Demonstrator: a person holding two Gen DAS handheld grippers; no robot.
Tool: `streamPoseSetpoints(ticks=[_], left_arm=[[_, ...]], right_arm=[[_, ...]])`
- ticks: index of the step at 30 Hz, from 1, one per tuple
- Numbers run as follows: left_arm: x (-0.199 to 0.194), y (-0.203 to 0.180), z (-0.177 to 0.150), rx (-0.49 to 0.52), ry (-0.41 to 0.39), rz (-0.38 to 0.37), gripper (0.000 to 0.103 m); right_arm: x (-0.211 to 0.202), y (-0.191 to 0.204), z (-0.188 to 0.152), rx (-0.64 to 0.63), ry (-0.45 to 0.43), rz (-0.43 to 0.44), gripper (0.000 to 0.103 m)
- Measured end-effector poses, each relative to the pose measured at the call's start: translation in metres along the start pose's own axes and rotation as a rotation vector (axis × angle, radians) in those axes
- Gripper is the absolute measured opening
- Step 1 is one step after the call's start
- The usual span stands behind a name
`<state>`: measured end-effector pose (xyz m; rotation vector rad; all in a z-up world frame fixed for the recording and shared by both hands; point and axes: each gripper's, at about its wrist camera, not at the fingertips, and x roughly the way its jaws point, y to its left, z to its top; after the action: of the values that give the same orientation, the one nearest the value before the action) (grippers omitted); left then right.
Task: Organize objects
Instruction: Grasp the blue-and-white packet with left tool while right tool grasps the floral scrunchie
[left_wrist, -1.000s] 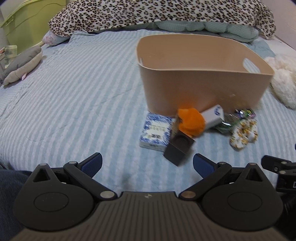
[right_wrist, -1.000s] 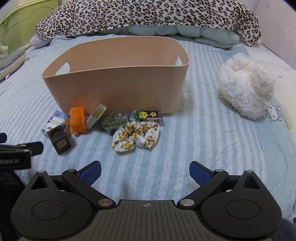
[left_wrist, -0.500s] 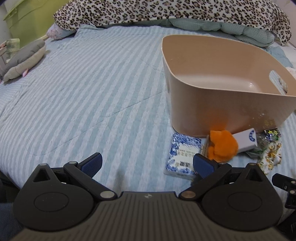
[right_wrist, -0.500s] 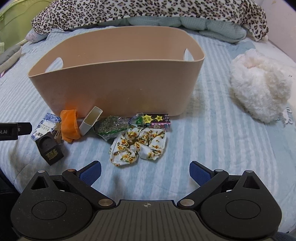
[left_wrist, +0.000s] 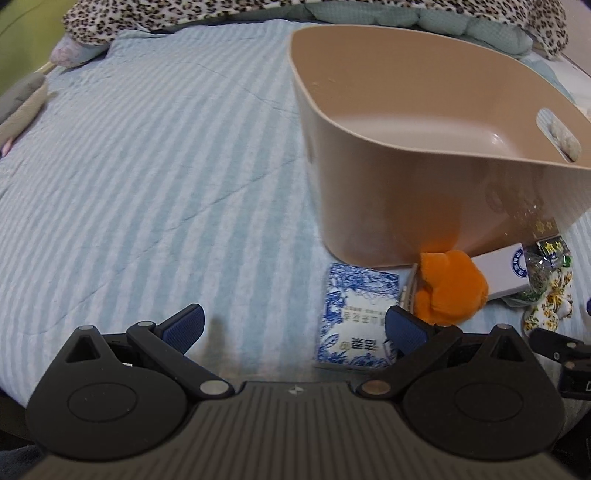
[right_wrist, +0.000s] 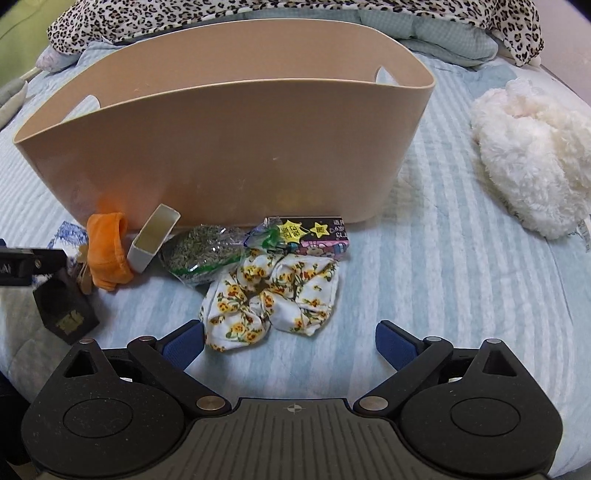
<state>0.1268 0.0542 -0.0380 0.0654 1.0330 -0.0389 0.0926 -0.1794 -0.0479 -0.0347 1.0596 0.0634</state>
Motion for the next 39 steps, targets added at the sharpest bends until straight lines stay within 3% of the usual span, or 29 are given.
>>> streamPoseSetpoints(ticks=[16,20,23,28,30,33,35,39], left_arm=[[0.019,-0.008,0.004,0.005,0.042,-0.059,0.103],[0.022,-0.004,0.005,-0.013,0.051,-0.071,0.102],[0.027,-0.002,0.004,-0.008,0.07,-0.047,0.089],[0.026,0.0,0.002,-0.002,0.056,-0.046,0.086],[0.028,-0.003,0.006,-0.002,0.052,-0.045,0.08],[0.027,0.0,0.005,0.004,0.036,-0.038,0.065],[0.024,0.004,0.006,0.007,0.02,-0.037,0.048],[0.018,0.008,0.009,-0.009,0.0,-0.044,0.048]], right_arm=[[0.006,0.008,0.005,0.033,-0.021,0.034,0.078],[0.004,0.009,0.004,0.043,-0.028,0.039,0.068],[0.003,0.01,0.004,0.057,-0.031,0.044,0.06],[0.001,0.004,0.004,0.071,-0.04,0.057,0.044],[-0.001,0.006,0.004,0.065,-0.048,0.057,0.033],[-0.001,0.002,0.004,0.059,-0.054,0.056,0.027],[-0.003,-0.005,0.003,0.063,-0.056,0.062,0.024],[-0.013,-0.01,-0.001,0.074,-0.073,0.05,0.023]])
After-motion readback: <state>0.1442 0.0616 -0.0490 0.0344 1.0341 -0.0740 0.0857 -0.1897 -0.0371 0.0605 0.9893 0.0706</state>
